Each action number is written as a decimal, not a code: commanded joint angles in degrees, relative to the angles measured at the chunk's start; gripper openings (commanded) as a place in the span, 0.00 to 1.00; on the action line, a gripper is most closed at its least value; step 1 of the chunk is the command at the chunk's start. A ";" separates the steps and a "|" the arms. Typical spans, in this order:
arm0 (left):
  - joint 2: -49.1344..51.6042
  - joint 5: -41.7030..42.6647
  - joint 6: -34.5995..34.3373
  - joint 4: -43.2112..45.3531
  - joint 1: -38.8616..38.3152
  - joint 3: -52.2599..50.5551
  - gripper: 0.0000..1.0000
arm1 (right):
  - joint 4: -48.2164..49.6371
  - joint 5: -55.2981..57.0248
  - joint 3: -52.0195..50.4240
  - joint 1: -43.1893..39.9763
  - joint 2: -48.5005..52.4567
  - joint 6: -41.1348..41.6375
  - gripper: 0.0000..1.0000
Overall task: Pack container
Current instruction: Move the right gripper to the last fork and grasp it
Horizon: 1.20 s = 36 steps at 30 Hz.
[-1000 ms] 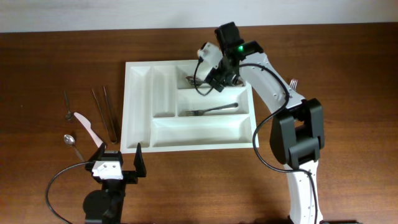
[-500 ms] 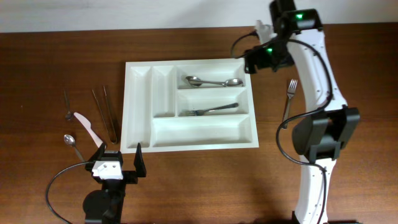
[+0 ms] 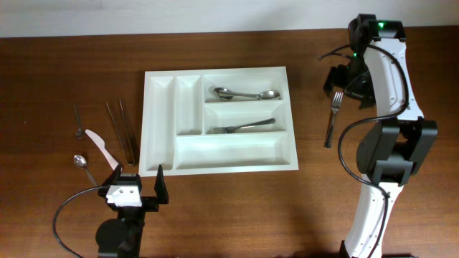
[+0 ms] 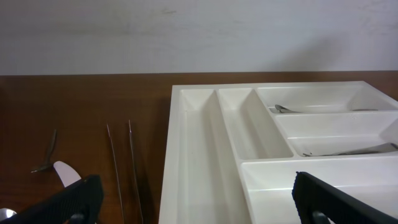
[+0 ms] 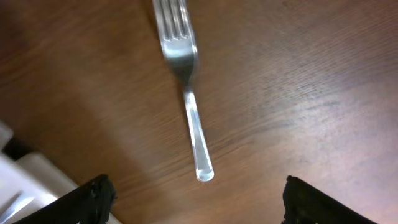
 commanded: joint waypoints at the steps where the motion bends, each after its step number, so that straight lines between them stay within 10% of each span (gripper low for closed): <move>1: -0.55 0.44 0.87 0.17 -0.11 -0.44 0.99 | 2.08 2.84 -3.91 0.11 -0.87 4.50 0.84; 14: -0.55 0.44 0.87 0.15 -0.11 -0.44 0.99 | 16.50 -0.59 -20.79 0.22 -0.85 9.35 0.68; 36: -0.55 0.44 0.87 0.15 -0.11 -0.44 0.99 | 24.28 -2.69 -21.42 0.22 -0.52 -1.99 0.50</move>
